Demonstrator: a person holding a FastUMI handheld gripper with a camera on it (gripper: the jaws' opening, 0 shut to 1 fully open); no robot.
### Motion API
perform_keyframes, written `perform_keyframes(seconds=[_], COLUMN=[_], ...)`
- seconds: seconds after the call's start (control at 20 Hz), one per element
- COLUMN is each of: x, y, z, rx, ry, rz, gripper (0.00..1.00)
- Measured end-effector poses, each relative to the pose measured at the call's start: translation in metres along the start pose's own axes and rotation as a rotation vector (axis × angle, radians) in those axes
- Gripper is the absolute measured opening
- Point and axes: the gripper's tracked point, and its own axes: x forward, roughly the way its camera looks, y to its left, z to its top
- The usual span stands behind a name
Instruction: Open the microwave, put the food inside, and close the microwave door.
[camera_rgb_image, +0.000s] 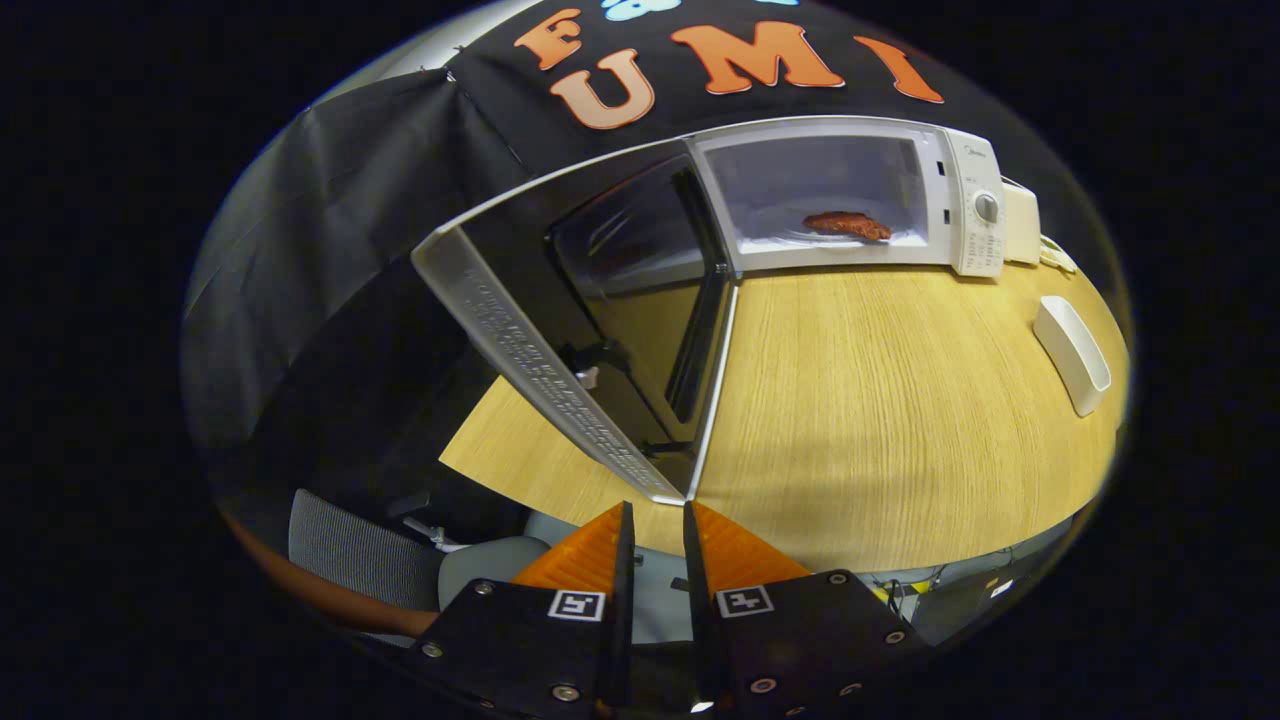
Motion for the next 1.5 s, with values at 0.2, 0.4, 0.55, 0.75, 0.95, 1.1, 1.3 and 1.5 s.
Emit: perform_keyframes(seconds=[0.2, 0.4, 0.55, 0.75, 0.95, 1.1, 1.3, 1.5], x=[0.001, 0.001, 0.004, 0.023, 0.042, 0.037, 0.025, 0.011], y=[0.026, 0.053, 0.070, 0.087, 0.087, 0.084, 0.051, -0.006], z=[0.007, 0.018, 0.033, 0.051, 0.064, 0.067, 0.059, 0.065], rx=[-0.079, -0.195, -0.284, -0.314, -0.301, -0.293, -0.325, -0.290], ry=[-0.045, -0.101, -0.158, -0.201, -0.191, -0.184, -0.153, -0.128], rz=[0.054, 0.107, 0.122, 0.125, 0.109, 0.104, 0.042, -0.070], gripper=[0.18, 0.16, 0.16, 0.16, 0.15, 0.10, 0.09, 0.09])
